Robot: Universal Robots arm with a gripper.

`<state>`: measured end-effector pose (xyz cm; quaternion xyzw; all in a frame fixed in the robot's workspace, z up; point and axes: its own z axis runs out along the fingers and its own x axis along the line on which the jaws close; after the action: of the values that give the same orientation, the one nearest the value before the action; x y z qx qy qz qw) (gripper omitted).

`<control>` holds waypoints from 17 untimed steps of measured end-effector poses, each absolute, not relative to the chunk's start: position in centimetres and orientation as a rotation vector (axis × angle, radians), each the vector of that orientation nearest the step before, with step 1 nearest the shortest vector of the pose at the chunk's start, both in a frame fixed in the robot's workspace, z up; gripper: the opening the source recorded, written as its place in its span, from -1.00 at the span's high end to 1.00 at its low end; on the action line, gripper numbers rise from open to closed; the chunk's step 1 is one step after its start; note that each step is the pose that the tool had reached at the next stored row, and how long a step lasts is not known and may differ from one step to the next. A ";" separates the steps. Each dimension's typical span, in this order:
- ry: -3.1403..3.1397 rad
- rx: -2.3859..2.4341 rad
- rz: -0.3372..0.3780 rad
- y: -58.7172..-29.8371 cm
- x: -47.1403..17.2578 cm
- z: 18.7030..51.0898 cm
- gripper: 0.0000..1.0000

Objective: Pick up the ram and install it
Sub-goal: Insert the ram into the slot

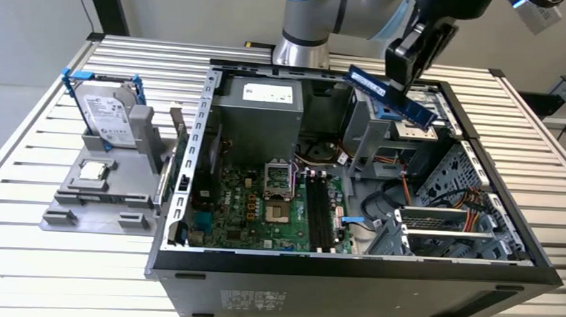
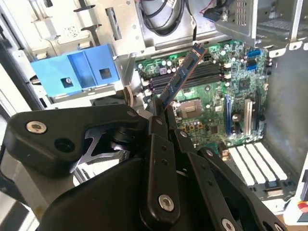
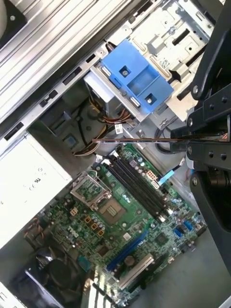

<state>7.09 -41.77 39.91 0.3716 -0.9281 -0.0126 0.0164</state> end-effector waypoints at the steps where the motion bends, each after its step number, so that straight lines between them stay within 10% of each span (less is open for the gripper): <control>1: -2.895 1.132 -0.039 -41.8 7.1 39.9 1.00; 17: -3.016 0.766 -0.046 -41.8 7.1 39.9 1.00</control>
<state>7.08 -41.77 39.90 0.2462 -0.9690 -0.0146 0.0146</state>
